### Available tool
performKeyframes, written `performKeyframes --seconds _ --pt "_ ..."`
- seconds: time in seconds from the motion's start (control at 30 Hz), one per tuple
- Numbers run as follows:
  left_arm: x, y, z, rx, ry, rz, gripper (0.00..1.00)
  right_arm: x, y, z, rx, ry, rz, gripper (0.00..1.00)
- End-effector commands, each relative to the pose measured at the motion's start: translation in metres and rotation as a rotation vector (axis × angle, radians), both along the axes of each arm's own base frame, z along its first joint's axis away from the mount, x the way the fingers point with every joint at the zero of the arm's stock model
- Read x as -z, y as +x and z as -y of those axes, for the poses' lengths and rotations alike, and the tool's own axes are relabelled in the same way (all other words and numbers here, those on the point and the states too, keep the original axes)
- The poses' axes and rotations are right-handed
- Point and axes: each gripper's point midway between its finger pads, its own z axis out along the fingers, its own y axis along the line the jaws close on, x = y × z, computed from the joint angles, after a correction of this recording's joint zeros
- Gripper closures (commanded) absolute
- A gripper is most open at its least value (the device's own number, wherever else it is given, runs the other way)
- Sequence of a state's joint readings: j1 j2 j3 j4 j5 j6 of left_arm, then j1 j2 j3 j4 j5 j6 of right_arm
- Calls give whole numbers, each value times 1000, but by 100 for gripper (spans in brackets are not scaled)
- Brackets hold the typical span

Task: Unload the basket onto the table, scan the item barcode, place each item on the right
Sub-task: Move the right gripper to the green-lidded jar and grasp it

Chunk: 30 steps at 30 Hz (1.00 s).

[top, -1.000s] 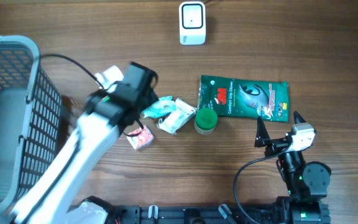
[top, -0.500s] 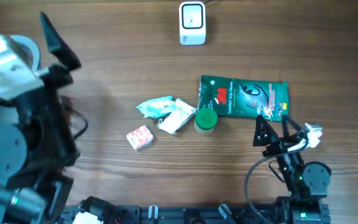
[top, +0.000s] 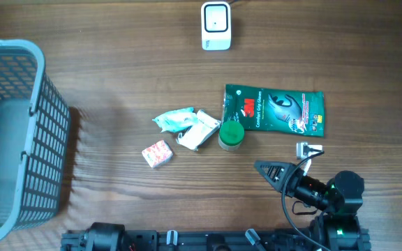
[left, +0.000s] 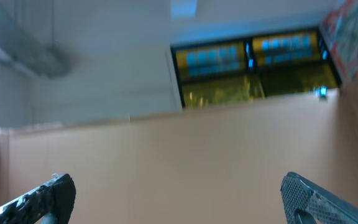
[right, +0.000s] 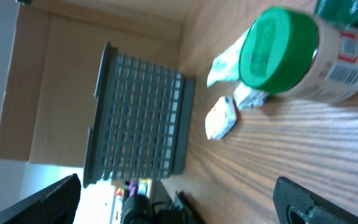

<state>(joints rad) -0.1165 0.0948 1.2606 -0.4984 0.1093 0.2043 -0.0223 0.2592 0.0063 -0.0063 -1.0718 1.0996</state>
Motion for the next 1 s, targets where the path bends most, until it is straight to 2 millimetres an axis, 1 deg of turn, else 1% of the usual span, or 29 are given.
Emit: performKeyframes --seconds 0.0,0.07,0.13,0.23,0.27,0.33,0.37,0.4,0.43,0.47,0.5,0.53,0.6,0.67,0.7,0.73,0.77,0.8,0.83,0.87,0.9,0.93,0.97 --pt "6 -36 1 34 4 78 0 -5 -8 -5 -56 15 5 0" --pt "9 -33 2 30 5 68 0 -17 -8 -5 -61 11 41 0" --pt "13 -23 1 -12 8 49 0 -38 -5 -4 -54 -25 148 0" --pt "10 -19 -5 -63 -21 63 0 -64 3 1 -3 -77 234 0" --pt "5 -19 -5 -61 -27 86 0 -71 10 5 35 -131 256 1" --pt "-8 -18 -7 -71 -42 155 0 -75 24 20 120 -285 235 0" --pt "-13 -12 -9 -81 -54 179 0 -78 35 36 169 -457 204 0" --pt "-13 -6 -9 -81 -54 176 0 -83 40 44 175 -545 196 0" --pt "-11 3 -11 -93 -62 153 0 -90 45 51 165 -630 192 1" --pt "-2 15 -14 -110 -70 97 0 -99 51 57 137 -712 178 0" --pt "10 26 -12 -88 -84 31 0 -106 57 61 95 -779 161 1" --pt "25 38 -11 -76 -94 -52 0 -108 62 63 46 -834 132 1" --pt "54 63 -9 -82 -79 -175 0 -102 74 65 -68 -952 43 1" --pt "78 92 -7 -74 -89 -252 0 -90 91 50 -165 -1040 22 1" --pt "90 107 -6 -64 -106 -283 0 -74 101 39 -216 -1128 9 1" --pt "105 125 -5 -54 -124 -317 0 -61 105 31 -244 -1176 -11 0" --pt "122 142 -4 -47 -137 -353 0 -47 106 16 -303 -1197 -18 1" --pt "134 153 -3 -43 -148 -379 0 -36 107 7 -334 -1225 -26 0" --pt "164 175 -3 -43 -172 -447 0 -12 111 -11 -357 -1273 -74 1" --pt "179 185 -5 -47 -209 -481 0 3 115 -23 -393 -1307 -63 0" --pt "191 192 -5 -43 -220 -506 0 12 117 -28 -407 -1335 -59 0" --pt "207 200 -4 -45 -222 -544 0 29 123 -31 -421 -1388 -68 0" --pt "217 204 -4 -48 -221 -571 0 39 125 -31 -437 -1402 -83 0"
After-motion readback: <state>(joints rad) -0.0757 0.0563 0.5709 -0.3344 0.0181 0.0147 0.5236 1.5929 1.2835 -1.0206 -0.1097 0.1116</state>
